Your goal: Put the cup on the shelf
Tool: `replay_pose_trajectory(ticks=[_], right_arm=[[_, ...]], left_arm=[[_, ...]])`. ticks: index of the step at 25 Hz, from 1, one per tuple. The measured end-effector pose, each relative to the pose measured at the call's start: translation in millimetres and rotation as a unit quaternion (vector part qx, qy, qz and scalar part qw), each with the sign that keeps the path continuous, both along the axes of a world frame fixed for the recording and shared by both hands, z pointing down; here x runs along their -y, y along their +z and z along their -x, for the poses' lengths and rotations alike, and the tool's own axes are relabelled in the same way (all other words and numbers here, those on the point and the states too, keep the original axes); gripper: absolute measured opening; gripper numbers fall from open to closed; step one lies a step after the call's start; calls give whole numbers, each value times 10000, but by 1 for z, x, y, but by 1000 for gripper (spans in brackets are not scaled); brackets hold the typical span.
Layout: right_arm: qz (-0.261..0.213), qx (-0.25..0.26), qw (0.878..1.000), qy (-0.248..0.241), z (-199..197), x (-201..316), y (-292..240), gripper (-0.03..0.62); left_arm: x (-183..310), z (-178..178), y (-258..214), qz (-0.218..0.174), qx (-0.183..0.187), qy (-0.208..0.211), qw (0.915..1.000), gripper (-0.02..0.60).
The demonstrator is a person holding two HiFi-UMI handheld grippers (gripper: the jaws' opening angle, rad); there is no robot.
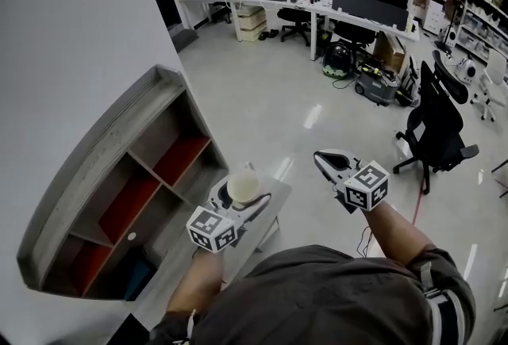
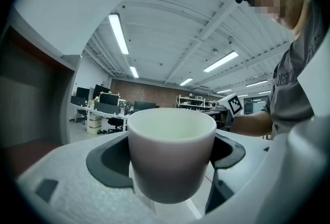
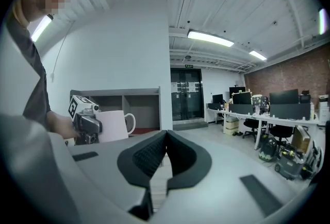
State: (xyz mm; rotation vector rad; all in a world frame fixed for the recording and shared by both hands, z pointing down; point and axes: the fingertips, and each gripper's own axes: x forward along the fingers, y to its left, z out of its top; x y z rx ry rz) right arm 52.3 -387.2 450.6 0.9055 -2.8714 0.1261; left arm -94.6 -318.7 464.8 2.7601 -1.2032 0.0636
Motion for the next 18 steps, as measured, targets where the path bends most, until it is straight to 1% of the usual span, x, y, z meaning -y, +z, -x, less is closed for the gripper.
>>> replay_pose_trajectory(ticks=[3, 6, 8, 10, 12, 13, 15, 18], right_arm=[[-20, -48, 9998, -189, -17, 22, -4, -9], [-50, -151, 9989, -435, -40, 40, -7, -9], [-81, -157, 9984, -533, -54, 52, -8, -9], [-72, -149, 9981, -590, -63, 61, -6, -9], [-50, -154, 9978, -638, -65, 67, -4, -9], [-45, -151, 9977, -660, -63, 68, -4, -9], [-34, -126, 9974, -703, -55, 69, -6, -9], [-31, -102, 9965, -825, -33, 66, -9, -9]], left_arm=[[18, -19, -5, -37, -67, -242, 9997, 410], [29, -45, -6, -64, -157, -505, 9986, 411], [38, -59, -3, -79, -195, -657, 9976, 411], [46, -68, -1, -55, -311, -785, 9964, 411], [50, -70, -1, -24, -411, -848, 9955, 411], [50, -69, -2, -21, -403, -867, 9954, 411], [48, -61, -4, -35, -309, -917, 9953, 411], [41, -39, -9, -76, -214, -1039, 9943, 410]])
